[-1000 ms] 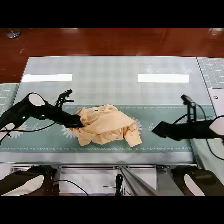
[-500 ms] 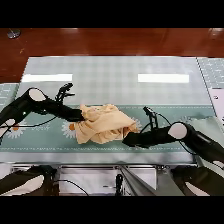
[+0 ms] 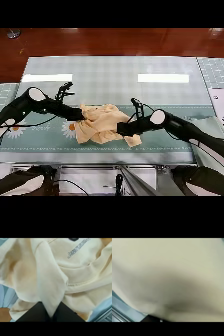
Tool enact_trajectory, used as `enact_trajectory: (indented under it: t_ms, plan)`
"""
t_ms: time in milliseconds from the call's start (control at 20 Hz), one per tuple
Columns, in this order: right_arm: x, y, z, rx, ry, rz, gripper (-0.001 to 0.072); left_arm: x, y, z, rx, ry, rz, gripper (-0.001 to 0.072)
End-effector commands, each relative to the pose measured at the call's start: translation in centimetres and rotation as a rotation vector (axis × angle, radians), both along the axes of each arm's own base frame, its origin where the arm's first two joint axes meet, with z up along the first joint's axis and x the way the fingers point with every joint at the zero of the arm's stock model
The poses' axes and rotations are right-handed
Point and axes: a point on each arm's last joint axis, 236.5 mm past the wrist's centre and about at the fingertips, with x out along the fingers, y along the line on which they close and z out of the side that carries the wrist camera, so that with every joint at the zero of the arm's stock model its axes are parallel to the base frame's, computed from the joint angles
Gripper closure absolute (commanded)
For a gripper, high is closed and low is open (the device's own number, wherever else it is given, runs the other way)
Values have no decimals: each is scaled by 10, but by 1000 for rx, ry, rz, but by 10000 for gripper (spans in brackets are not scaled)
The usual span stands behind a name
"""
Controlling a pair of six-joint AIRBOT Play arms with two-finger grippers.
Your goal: Fold the shirts.
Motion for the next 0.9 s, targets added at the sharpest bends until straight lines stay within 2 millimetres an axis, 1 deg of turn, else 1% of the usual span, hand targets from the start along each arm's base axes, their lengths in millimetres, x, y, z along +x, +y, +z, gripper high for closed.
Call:
enact_trajectory:
  t_ms: [0, 50, 100, 150, 200, 250, 300, 350, 400, 450, 500, 550, 600, 650, 700, 750, 800, 850]
  plan:
    - [30, 15, 23, 25, -98, 101, 692, 15, -2, 16, -18, -51, 14, 679]
    - [44, 11, 44, 29, -132, 132, 692, 27, -4, 34, -39, -100, 28, 679]
    - [64, 2, 70, 22, -188, 149, 692, 44, -6, 62, -76, -174, 56, 679]
    - [91, -12, 104, 10, -263, 141, 693, 64, -7, 97, -122, -261, 92, 678]
    - [116, -26, 142, 1, -337, 125, 693, 86, -7, 144, -181, -375, 143, 679]
    - [139, -41, 191, 5, -427, 111, 693, 106, -4, 194, -240, -499, 197, 679]
    - [156, -52, 241, 18, -525, 97, 692, 121, -1, 254, -302, -641, 250, 679]
    - [169, -60, 301, 40, -662, 81, 692, 126, 3, 308, -345, -769, 275, 679]
    - [171, -65, 356, 61, -791, 75, 693, 119, 6, 363, -357, -910, 255, 679]
    - [162, -67, 410, 82, -914, 77, 693, 103, 6, 414, -366, -1043, 222, 679]
    - [145, -70, 452, 95, -1006, 98, 693, 85, 7, 456, -376, -1148, 202, 679]
    - [119, -72, 484, 103, -1077, 133, 693, 62, 9, 492, -383, -1242, 187, 679]
    - [95, -75, 502, 101, -1128, 163, 693, 39, 13, 522, -360, -1337, 174, 679]
    - [73, -81, 511, 87, -1161, 185, 692, 18, 19, 541, -318, -1414, 168, 679]
    - [51, -89, 512, 62, -1165, 202, 692, -3, 27, 553, -273, -1470, 179, 679]
    - [36, -99, 508, 22, -1161, 210, 692, -18, 36, 557, -229, -1491, 202, 679]
    - [19, -108, 498, -14, -1139, 222, 692, -32, 43, 552, -182, -1476, 218, 679]
    - [6, -116, 488, -45, -1116, 231, 692, -43, 50, 539, -127, -1432, 226, 679]
